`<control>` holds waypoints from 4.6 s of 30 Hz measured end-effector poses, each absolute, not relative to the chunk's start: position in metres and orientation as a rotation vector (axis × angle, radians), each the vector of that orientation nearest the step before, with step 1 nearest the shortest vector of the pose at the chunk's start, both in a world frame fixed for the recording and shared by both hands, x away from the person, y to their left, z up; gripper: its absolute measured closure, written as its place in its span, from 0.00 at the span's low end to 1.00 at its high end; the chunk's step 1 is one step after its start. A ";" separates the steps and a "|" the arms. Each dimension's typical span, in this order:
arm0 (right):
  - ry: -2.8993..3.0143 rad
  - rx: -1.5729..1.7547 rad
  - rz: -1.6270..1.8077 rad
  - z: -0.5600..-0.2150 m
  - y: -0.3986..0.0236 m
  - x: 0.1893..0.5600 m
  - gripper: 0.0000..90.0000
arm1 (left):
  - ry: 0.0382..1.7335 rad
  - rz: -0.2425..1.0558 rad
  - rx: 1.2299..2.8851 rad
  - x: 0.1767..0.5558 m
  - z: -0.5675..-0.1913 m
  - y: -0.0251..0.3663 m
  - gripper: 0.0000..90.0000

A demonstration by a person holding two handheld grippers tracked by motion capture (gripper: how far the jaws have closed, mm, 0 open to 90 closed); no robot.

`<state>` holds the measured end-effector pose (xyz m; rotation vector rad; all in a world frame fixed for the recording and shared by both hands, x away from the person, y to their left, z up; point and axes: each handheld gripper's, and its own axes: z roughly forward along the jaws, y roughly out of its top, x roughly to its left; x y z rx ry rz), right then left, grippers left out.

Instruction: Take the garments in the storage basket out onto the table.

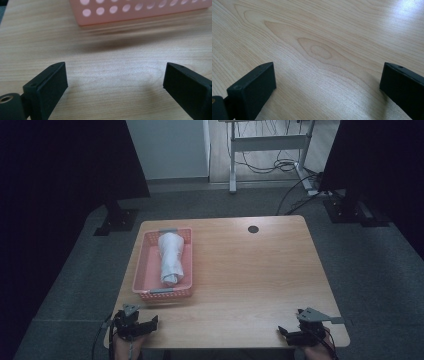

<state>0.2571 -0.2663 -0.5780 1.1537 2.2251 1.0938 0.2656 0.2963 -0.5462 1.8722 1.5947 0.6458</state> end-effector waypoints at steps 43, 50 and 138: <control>2.223 1.159 1.091 -0.578 -0.266 0.257 0.00 | 1.489 0.651 1.843 0.282 -0.493 0.273 0.06; 2.223 1.159 1.091 -0.578 -0.266 0.257 0.00 | 1.462 0.650 1.856 0.289 -0.486 0.266 0.06; 2.225 1.160 1.091 -0.578 -0.266 0.257 0.00 | 1.379 0.633 1.922 0.440 -0.450 0.212 0.10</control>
